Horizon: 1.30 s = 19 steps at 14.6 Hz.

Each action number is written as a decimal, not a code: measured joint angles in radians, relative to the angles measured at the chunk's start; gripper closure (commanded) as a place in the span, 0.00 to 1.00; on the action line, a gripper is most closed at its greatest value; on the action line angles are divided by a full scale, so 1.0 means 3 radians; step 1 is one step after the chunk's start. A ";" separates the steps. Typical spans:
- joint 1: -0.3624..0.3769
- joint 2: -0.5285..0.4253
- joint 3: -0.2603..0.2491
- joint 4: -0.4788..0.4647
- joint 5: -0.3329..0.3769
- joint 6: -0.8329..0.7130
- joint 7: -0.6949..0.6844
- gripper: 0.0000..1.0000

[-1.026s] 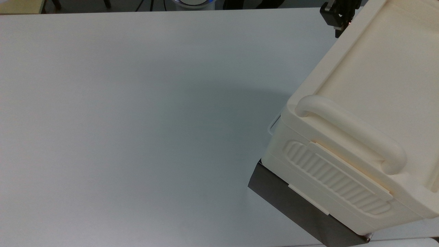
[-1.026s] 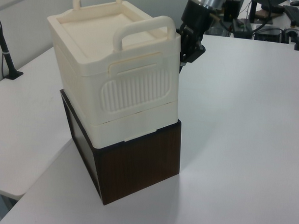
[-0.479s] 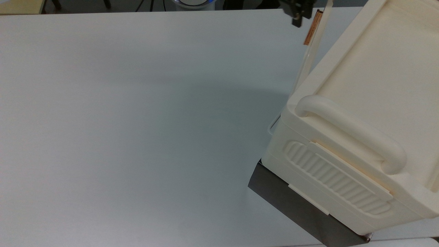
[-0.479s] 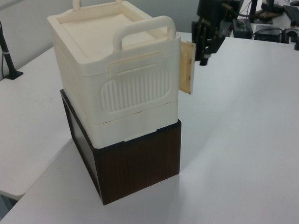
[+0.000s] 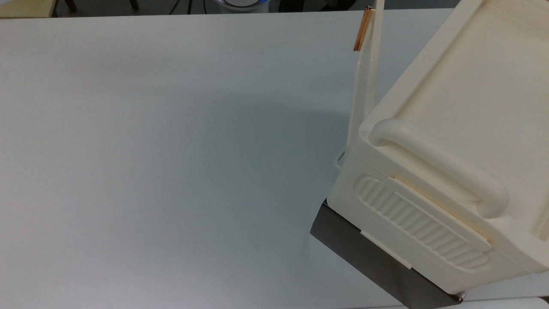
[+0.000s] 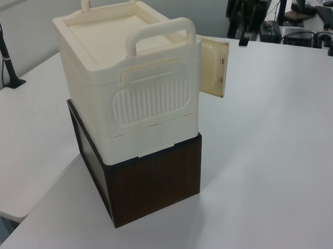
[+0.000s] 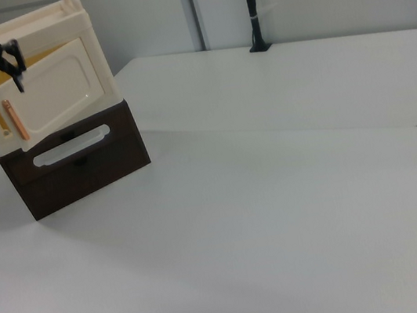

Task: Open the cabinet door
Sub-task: 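Pull the door handle outward, swinging the door open on its hinge, then continue swinging the door wide open and release the handle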

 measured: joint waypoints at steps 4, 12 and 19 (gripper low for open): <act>0.0053 -0.0032 0.0008 0.0110 0.0005 -0.0002 0.0018 0.23; 0.0096 -0.0007 0.0306 0.0136 0.0006 0.0230 0.0206 0.23; 0.0075 0.0182 0.0341 0.0126 0.0006 0.0234 0.0271 0.20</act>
